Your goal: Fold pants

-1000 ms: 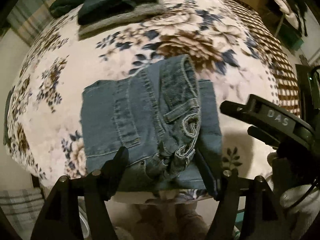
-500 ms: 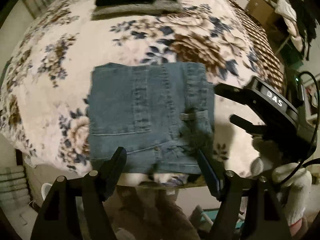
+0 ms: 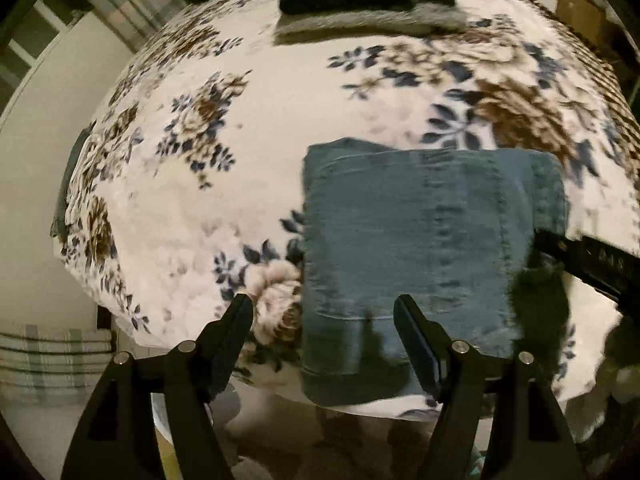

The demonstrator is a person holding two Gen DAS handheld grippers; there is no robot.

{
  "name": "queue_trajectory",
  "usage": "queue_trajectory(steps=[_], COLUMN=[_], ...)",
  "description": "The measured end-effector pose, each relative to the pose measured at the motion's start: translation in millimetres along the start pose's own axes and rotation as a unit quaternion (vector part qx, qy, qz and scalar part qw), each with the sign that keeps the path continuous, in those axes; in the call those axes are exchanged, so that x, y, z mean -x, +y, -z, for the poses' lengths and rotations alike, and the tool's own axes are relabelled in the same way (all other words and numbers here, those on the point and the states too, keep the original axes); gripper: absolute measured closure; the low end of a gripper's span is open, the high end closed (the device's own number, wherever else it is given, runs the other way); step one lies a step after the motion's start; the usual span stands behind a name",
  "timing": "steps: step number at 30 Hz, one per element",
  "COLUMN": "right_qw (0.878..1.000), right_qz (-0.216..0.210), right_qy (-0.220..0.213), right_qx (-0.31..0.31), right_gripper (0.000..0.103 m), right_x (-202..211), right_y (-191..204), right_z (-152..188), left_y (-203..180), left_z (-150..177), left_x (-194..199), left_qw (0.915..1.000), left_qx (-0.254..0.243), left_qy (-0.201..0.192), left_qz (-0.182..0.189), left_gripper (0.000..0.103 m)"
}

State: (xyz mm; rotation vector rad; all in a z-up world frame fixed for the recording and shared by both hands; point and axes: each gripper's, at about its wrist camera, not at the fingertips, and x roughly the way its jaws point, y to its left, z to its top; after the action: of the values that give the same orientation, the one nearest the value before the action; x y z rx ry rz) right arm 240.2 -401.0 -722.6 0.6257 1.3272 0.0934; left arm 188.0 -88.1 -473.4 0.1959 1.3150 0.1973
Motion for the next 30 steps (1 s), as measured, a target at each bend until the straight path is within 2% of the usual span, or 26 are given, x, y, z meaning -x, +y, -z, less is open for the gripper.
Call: queue_trajectory(steps=[1,3,6,10,15,21,22,23,24,26,28,29,30], right_qw=[1.000,1.000,0.999,0.997,0.993,0.988,0.988,0.990,0.991,0.988,0.989,0.990,0.989], right_qz=[0.005,0.000,0.002,-0.001,0.010,0.038,0.041,0.034,0.008,-0.052,-0.067,-0.076,-0.087], right_qy=[-0.007,-0.022,-0.047,-0.074,-0.087,-0.083,-0.076,-0.050,-0.010,0.036,0.037,0.022,0.005], right_qx=[-0.004,-0.010,-0.007,-0.033,-0.081,-0.124,-0.127,-0.128,-0.131,-0.138,-0.125,-0.118,-0.116], right_gripper=[0.085,0.093,0.095,0.096,0.096,0.096,0.096,0.096,0.094,0.083,0.060,0.052,0.039], right_x=[4,16,39,68,97,105,102,92,78,60,64,70,78], right_y=[-2,-3,4,5,-23,-67,-74,-80,-87,-95,-95,-93,-93], right_z=[3,8,16,23,38,52,52,50,47,40,31,25,18], left_y=[1,6,9,14,22,25,25,24,23,22,21,21,21], left_z=[1,1,2,0,-8,-20,-22,-25,-29,-35,-41,-43,-46], left_x=[-1,-5,-7,-7,-5,-15,-15,-16,-17,-19,-20,-21,-22], left_qw=[1.0000,0.9999,0.9998,0.9996,0.9990,0.9967,0.9962,0.9959,0.9956,0.9952,0.9948,0.9949,0.9950], left_qx=[0.004,0.009,0.014,0.025,0.039,0.057,0.059,0.060,0.060,0.061,0.060,0.057,0.055], left_qy=[0.001,0.004,0.007,0.009,-0.002,0.002,0.000,-0.002,-0.005,-0.007,-0.010,-0.011,-0.013], left_qz=[-0.002,-0.007,-0.007,0.006,0.022,0.058,0.064,0.068,0.071,0.076,0.081,0.082,0.082], left_gripper=[0.032,0.032,0.032,0.032,0.032,0.032,0.032,0.032,0.032,0.032,0.032,0.032,0.032])
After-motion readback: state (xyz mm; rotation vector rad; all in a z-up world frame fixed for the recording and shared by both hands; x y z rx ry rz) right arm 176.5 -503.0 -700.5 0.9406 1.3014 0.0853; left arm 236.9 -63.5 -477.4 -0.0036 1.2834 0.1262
